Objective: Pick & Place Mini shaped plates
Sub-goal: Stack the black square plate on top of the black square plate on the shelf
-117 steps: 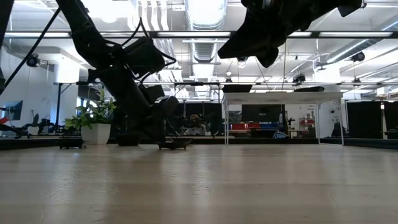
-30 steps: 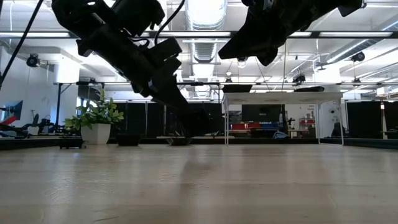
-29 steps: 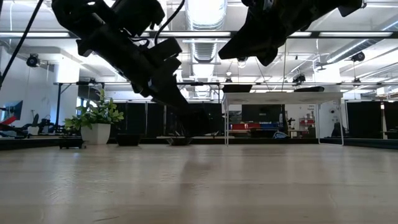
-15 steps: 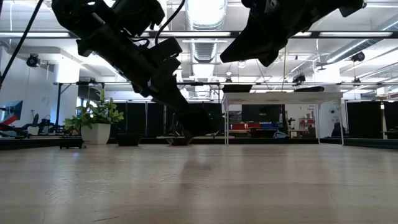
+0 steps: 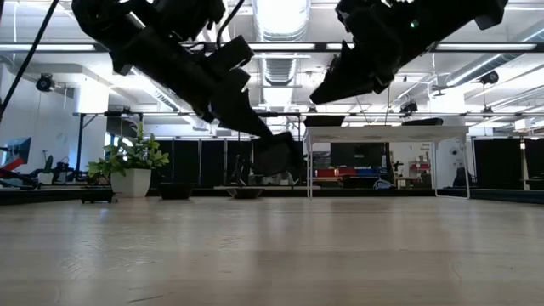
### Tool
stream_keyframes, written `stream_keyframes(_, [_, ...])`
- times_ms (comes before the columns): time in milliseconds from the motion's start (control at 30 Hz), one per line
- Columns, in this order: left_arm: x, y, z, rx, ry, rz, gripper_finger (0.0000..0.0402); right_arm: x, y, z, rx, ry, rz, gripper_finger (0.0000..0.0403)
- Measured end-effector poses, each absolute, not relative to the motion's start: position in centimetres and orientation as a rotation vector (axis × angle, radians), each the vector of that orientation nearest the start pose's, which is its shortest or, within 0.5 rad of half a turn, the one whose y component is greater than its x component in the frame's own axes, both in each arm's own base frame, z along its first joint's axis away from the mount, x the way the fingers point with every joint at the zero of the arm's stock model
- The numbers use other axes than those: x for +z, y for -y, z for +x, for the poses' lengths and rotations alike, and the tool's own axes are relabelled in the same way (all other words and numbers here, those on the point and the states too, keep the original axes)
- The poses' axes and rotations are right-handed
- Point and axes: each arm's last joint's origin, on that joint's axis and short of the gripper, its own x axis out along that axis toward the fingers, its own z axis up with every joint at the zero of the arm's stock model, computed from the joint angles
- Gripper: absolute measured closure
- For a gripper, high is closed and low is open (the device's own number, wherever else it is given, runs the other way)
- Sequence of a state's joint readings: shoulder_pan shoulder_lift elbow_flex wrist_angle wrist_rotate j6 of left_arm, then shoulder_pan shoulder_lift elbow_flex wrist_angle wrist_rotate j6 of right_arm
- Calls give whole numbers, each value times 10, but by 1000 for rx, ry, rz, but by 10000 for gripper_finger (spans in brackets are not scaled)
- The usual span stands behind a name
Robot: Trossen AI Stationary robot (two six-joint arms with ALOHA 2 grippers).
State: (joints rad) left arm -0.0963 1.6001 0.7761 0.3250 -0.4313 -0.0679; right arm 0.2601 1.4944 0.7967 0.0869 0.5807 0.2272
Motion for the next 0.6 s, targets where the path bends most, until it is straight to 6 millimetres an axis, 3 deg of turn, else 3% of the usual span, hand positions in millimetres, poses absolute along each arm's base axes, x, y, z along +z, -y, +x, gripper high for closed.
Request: stream_keyframes(600, [200,32,326,275,-317,206,401,196,-60,292,-412,-524,4,314])
